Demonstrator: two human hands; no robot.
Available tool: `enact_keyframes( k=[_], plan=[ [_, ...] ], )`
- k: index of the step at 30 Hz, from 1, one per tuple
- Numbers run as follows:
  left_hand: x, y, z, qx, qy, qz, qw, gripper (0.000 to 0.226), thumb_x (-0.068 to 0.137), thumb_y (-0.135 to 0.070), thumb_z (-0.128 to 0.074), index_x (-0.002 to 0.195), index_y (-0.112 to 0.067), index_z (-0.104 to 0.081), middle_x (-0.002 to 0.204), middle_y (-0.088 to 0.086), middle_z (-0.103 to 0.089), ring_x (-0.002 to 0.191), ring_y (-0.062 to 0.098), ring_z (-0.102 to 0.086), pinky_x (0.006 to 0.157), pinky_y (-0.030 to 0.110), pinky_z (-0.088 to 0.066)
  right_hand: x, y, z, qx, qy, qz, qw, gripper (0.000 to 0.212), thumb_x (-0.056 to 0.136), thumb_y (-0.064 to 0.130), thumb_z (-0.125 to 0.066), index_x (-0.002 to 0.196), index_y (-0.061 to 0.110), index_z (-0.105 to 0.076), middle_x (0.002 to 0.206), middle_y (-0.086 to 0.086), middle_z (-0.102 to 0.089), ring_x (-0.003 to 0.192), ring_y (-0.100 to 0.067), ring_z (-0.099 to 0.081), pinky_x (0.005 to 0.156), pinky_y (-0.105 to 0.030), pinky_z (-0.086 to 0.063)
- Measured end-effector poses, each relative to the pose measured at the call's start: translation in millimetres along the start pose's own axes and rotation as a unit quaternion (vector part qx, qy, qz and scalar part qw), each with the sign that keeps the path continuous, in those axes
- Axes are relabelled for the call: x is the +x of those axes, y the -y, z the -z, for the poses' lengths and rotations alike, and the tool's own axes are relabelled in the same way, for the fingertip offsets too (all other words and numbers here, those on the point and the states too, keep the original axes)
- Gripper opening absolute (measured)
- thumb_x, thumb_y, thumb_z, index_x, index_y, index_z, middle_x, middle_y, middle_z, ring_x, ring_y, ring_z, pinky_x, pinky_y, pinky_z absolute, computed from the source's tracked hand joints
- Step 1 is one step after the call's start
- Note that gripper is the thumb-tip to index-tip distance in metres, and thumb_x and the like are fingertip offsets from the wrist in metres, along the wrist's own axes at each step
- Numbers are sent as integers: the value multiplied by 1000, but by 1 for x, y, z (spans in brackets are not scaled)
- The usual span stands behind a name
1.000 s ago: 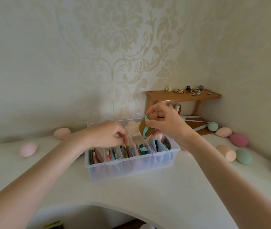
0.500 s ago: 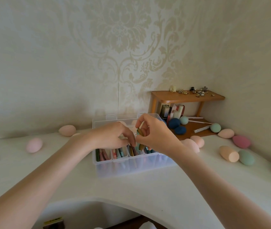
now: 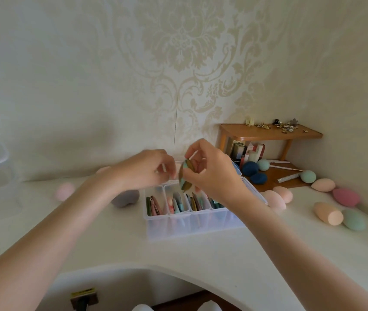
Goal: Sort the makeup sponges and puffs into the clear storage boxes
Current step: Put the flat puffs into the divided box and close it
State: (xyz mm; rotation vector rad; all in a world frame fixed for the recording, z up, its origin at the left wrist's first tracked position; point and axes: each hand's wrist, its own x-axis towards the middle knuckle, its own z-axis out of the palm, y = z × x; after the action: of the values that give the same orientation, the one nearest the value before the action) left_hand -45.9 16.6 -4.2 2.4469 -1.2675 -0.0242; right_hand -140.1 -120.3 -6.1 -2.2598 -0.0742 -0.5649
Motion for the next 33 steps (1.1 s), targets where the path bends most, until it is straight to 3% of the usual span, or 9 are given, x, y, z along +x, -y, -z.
enact_keyframes(
  k=[2, 5, 11, 15, 18, 21, 24, 28, 33],
  plan=[
    [-8, 6, 6, 27, 27, 26, 999, 22, 88, -12, -52, 77, -28, -60, 82, -9, -53, 86, 13, -54, 71, 19, -40, 2, 9, -10, 21, 34, -12, 999, 21, 81, 14, -67, 90, 17, -49, 66, 3, -52, 59, -14, -54, 59, -28, -54],
    [-19, 15, 4, 66, 93, 70, 991, 29, 87, -16, -51, 70, -38, -58, 87, -6, -58, 90, 18, -57, 82, 29, -46, 4, 9, -37, -56, 52, 8, 997, 21, 81, 15, -67, 88, 18, -47, 59, 8, -49, 53, -7, -47, 56, -16, -42],
    [-23, 26, -10, 139, 89, 87, 983, 40, 86, -30, -45, 48, -42, -46, 75, -16, -46, 79, 12, -48, 71, 26, -40, 6, 7, -61, -149, 60, 54, 986, 19, 84, 14, -61, 95, 5, -49, 60, 7, -40, 64, -18, -45, 58, -27, -37],
    [-23, 32, -8, 118, 99, 77, 985, 32, 87, -32, -46, 68, -56, -57, 88, -16, -50, 83, 8, -51, 79, 29, -45, 7, 1, -65, -190, 67, 28, 979, 20, 82, 8, -61, 99, 4, -52, 79, -2, -48, 74, -18, -46, 63, -30, -39],
    [-23, 33, -7, 105, 100, 63, 987, 25, 88, -30, -48, 94, -45, -67, 96, -16, -54, 88, 7, -53, 80, 28, -45, 9, 0, -66, -227, 100, 10, 969, 19, 84, 14, -61, 98, 1, -62, 82, -4, -53, 76, -17, -50, 67, -30, -46],
    [-26, 31, -4, 74, 98, 66, 990, 21, 90, -30, -50, 99, -34, -69, 105, -13, -61, 96, 10, -58, 78, 24, -41, 13, 2, -63, -242, 155, 24, 958, 27, 89, 19, -54, 93, -3, -70, 81, -15, -64, 78, -28, -57, 67, -25, -42],
    [-30, 27, 1, 52, 99, 93, 989, 20, 88, -34, -49, 90, -39, -68, 88, -17, -64, 93, 10, -62, 86, 30, -49, 18, 0, -58, -282, 200, 20, 938, 30, 92, 9, -44, 97, -1, -72, 68, -5, -51, 77, -21, -44, 64, -22, -29],
    [-27, 12, 0, 105, 109, 115, 982, 25, 87, -38, -52, 98, -24, -69, 81, -4, -67, 82, 16, -60, 60, 23, -42, 18, -3, -66, -326, 203, 31, 923, 31, 90, 6, -41, 101, 3, -70, 92, -11, -50, 92, -24, -47, 72, -25, -27],
    [-18, -5, -1, 135, 192, 153, 960, 37, 83, -37, -63, 109, -11, -63, 92, 4, -67, 59, 14, -49, 48, 21, -28, 19, 6, -47, -275, 266, -11, 924, 32, 94, 7, -39, 107, -2, -67, 86, -10, -60, 71, -18, -52, 60, -24, -39]
  ],
)
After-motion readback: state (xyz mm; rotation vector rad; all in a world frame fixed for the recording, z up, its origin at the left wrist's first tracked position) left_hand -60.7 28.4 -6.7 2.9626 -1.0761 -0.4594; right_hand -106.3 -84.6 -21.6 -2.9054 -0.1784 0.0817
